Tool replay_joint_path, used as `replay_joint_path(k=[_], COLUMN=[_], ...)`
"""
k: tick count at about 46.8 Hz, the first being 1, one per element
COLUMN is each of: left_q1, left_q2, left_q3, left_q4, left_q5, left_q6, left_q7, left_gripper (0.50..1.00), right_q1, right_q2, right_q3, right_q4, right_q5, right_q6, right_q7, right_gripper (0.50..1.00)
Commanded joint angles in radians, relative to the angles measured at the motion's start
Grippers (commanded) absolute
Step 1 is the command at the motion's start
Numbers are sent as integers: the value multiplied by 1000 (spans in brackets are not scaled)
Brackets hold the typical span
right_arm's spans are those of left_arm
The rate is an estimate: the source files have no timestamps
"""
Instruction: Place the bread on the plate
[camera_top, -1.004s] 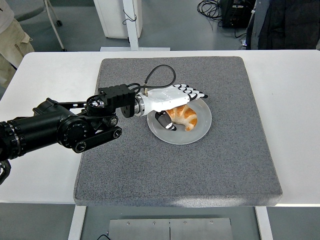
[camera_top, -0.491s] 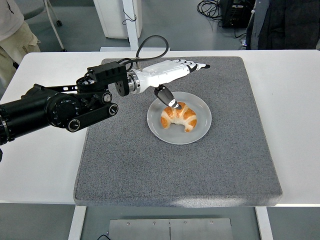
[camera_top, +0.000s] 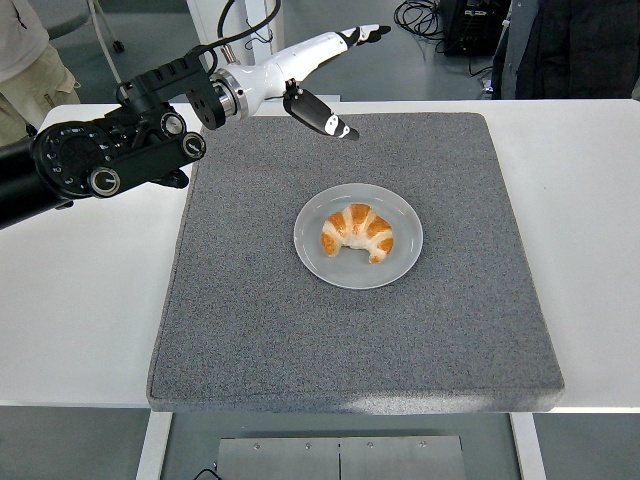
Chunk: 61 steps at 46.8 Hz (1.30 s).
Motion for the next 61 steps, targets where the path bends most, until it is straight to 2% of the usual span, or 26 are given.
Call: replay_joint_path(k=[1, 16, 27, 34, 38, 48, 52, 56, 61], left_q1=[-2, 34, 60, 96, 126, 186, 198, 202, 202], left_q2=[18, 37, 35, 18, -14, -114, -149, -176, -190], left_q3=[-29, -171, -226, -272, -332, -520, -577, -612, -617], left_q4=[1, 12, 55, 110, 136, 301, 381, 446, 476], left_q5=[-55, -194, -415, -500, -521, -543, -544, -572, -627], left_q6=[0, 0, 1, -3, -8, -104, -163, -209, -235], left_q7=[-2, 14, 109, 115, 117, 118, 118, 118, 120], left_gripper=[1000, 1000, 1000, 1000, 1000, 1000, 1000, 1000, 1000], right_q1=[0, 0, 0, 0, 0, 0, 0, 0, 0], right_q2=[0, 0, 0, 0, 0, 0, 0, 0, 0], right_q3=[0, 0, 0, 0, 0, 0, 0, 0, 0], right_q4=[0, 0, 0, 0, 0, 0, 0, 0, 0], right_q5=[0, 0, 0, 0, 0, 0, 0, 0, 0], right_q6=[0, 0, 0, 0, 1, 0, 0, 1, 1], right_q7=[0, 0, 0, 0, 0, 0, 0, 0, 0], right_gripper=[1000, 1000, 1000, 1000, 1000, 1000, 1000, 1000, 1000])
